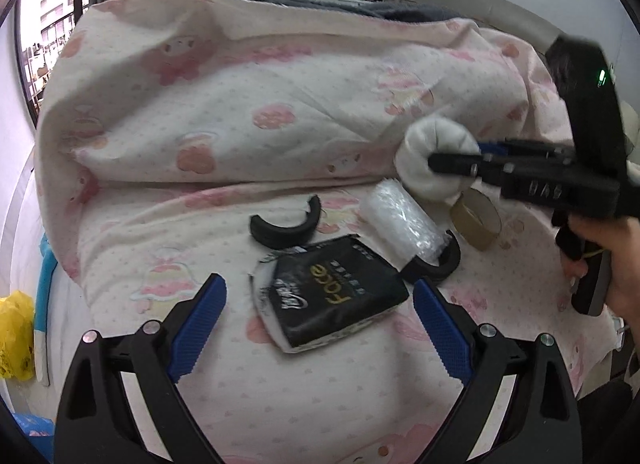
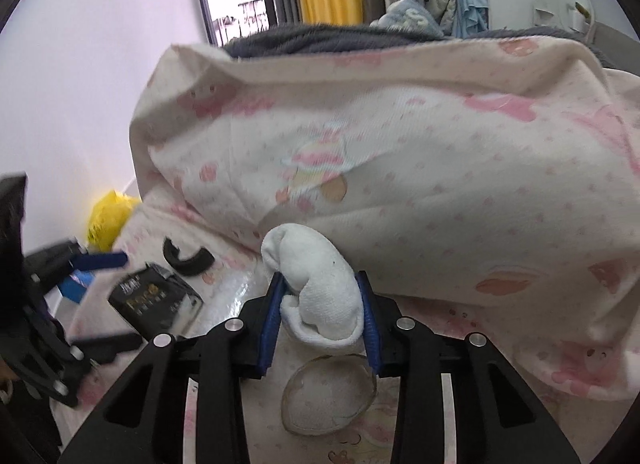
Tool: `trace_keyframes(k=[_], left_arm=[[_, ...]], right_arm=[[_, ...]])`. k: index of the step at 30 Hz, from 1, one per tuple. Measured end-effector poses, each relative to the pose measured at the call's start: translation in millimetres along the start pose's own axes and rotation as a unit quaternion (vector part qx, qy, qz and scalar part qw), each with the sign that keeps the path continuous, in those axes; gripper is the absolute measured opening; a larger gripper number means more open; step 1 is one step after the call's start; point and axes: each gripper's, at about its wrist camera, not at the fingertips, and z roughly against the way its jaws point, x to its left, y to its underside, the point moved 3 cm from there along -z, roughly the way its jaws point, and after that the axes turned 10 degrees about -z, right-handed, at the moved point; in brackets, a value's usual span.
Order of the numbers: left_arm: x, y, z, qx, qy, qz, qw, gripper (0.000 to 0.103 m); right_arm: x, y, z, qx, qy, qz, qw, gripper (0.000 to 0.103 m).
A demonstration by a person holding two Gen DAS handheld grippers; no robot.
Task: Collect trash
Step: 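Grasp the white sock with right tool while left tool grasps the black Face tissue pack, then carry the sock and tissue pack with both tools over the green bin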
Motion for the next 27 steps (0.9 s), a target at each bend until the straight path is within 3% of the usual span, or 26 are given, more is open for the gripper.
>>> trace_keyframes(k=[11, 13, 16, 27], left_arm=[[-6.4, -1.3, -23.0, 0.019, -0.013, -0.002, 0.9997, 0.095], [-6.5, -2.0, -24.3, 0.018, -0.014, -0.003, 0.9997, 0.087], [-7.6, -4.1, -25.6, 0.017, -0.013, -0.004, 0.9998, 0.085], [7.1, 0.1, 11.3, -0.008, -0.019, -0.004, 0.9998, 0.083]], right_arm=[[0.1, -5.8, 22.0, -0.026, -0.042, -0.041, 0.998, 0.036], [3.8, -4.9, 22.5, -0.025, -0.044, -0.043, 0.998, 0.036], [10.2, -0.9, 21.6, -0.018, -0.054, -0.053, 0.997, 0.036], [40.6, 6.1, 33.6, -0.019, -0.082, -0.092, 0.992, 0.036]])
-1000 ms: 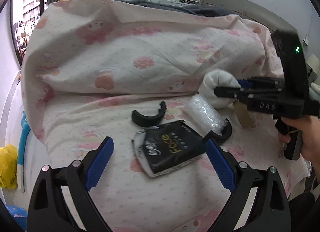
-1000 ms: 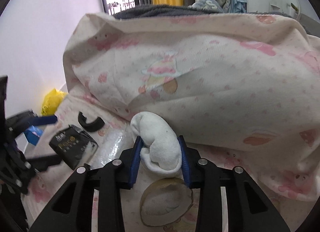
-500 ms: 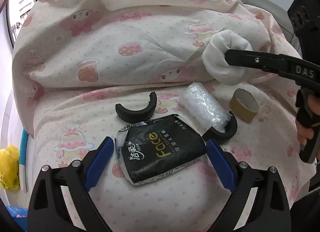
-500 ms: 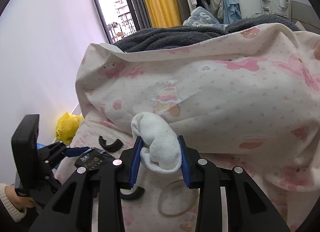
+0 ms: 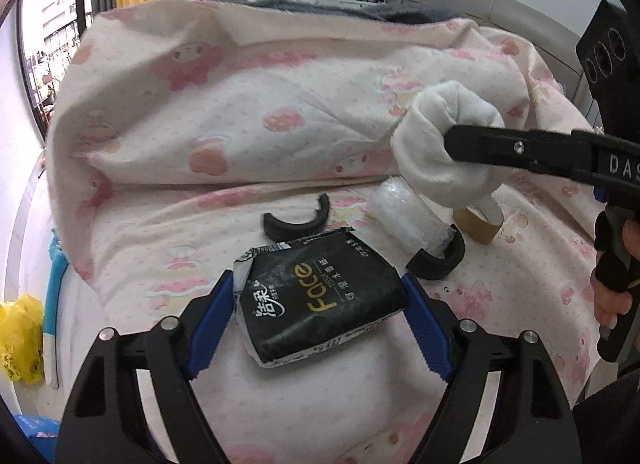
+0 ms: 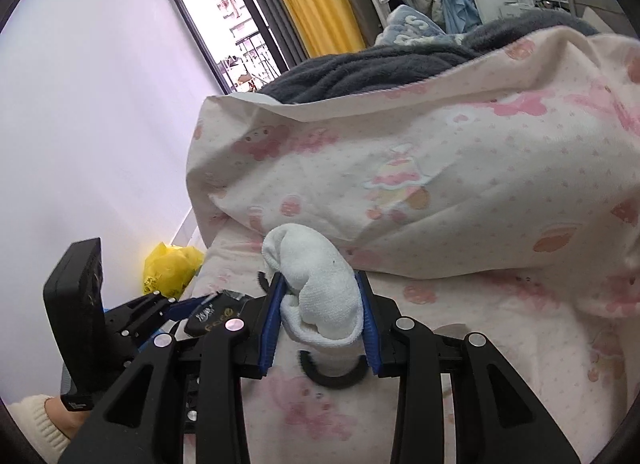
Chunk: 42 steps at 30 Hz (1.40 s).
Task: Collect trash
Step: 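Carry the sock and tissue pack with both tools over the green bin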
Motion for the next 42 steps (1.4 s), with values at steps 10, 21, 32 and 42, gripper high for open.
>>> trace_keyframes(k=[10, 21, 32, 42], left_arm=[[36.5, 10.4, 32.5, -0.017, -0.02, 0.036, 0.999, 0.083], [86.8, 45.0, 49.0, 0.014, -0.043, 0.07, 0.9965, 0.083], [125.9, 80.6, 64.8, 0.037, -0.061, 0.08, 0.9942, 0.083], [168.6, 129.8, 69.8, 0.094, -0.077, 0.096, 0.9879, 0.083]], right_arm=[[45.0, 6.2, -13.1, 0.016, 0.004, 0.043, 0.999, 0.035], [98.9, 11.9, -43.5, 0.024, -0.011, 0.089, 0.996, 0.036], [159.5, 26.6, -82.4, 0.046, -0.049, 0.11, 0.992, 0.035], [201.8, 45.1, -113.6, 0.073, -0.063, 0.138, 0.986, 0.036]])
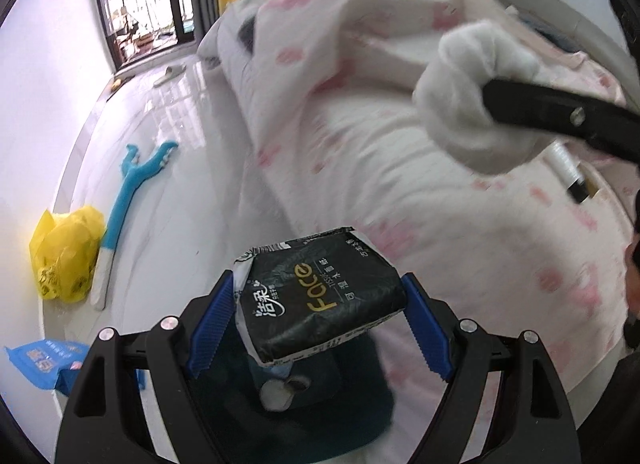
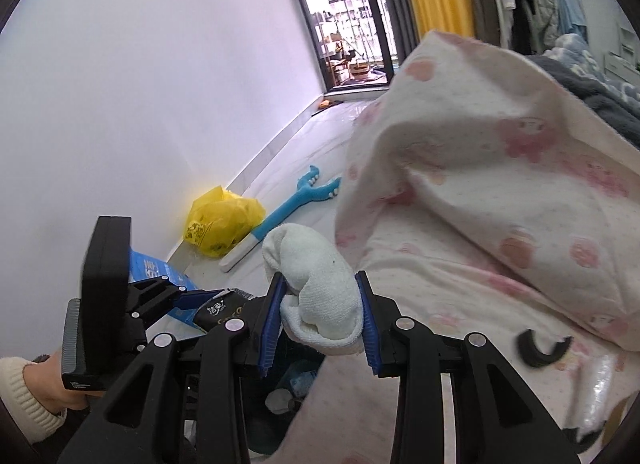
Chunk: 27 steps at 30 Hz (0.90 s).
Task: Collect trash
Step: 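Carry the sock and tissue pack with both tools over the green bin, then open left tool to drop the tissue pack, then right tool drops the sock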
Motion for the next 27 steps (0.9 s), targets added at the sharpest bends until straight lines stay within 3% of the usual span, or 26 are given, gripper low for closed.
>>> trace_keyframes(k=[13, 27], left_arm=[[39.5, 42.6, -16.7, 0.072, 0.01, 0.025, 0.9971, 0.083], [48.2, 86.3, -33.1, 0.144, 0.047, 0.01, 0.9884, 0.085]], right_arm=[[49.8, 14.6, -53.7, 0.063, -0.005, 0.027, 0.998, 0.035], [78.1, 27.2, -99.8, 0.101, -0.008, 0.043, 0.994, 0.036]])
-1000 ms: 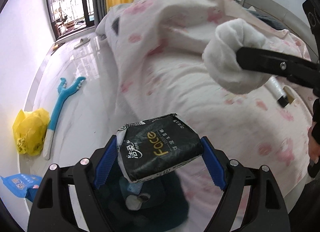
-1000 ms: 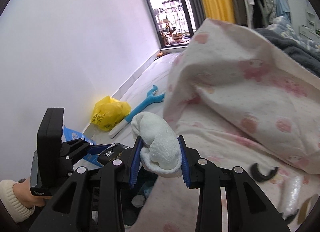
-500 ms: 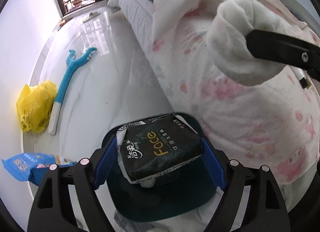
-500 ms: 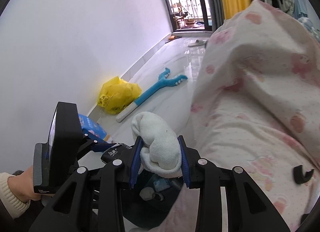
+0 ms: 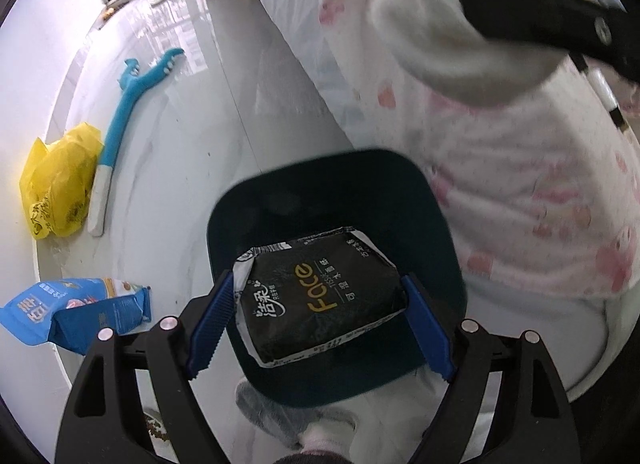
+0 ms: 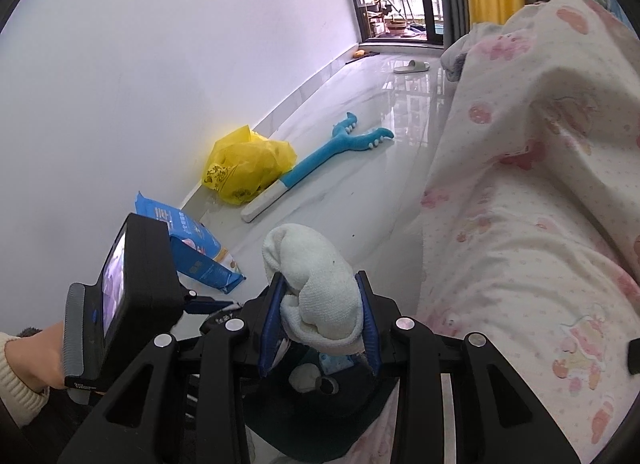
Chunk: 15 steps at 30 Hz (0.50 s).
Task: Collect trash
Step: 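Open left tool to drop the tissue pack, then right tool drops the sock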
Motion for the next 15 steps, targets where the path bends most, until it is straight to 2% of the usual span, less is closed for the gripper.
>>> trace_keyframes(k=[3, 9, 15], left_arm=[[2.3, 9.4, -3.5, 0.015, 0.004, -0.006, 0.9999, 0.087], [14.2, 20.0, -0.6, 0.019, 0.002, 0.001, 0.9998, 0.094], [25.8, 26.0, 12.9, -0.002, -0.005, 0.008, 1.0, 0.094]], right_arm=[[2.4, 2.3, -7.4, 0.009, -0.002, 0.001, 1.0, 0.036], [9.4, 7.0, -22.5, 0.026, -0.007, 0.001, 1.0, 0.036], [15.4, 13.8, -41.8, 0.051, -0.006, 0.003, 0.999, 0.036]])
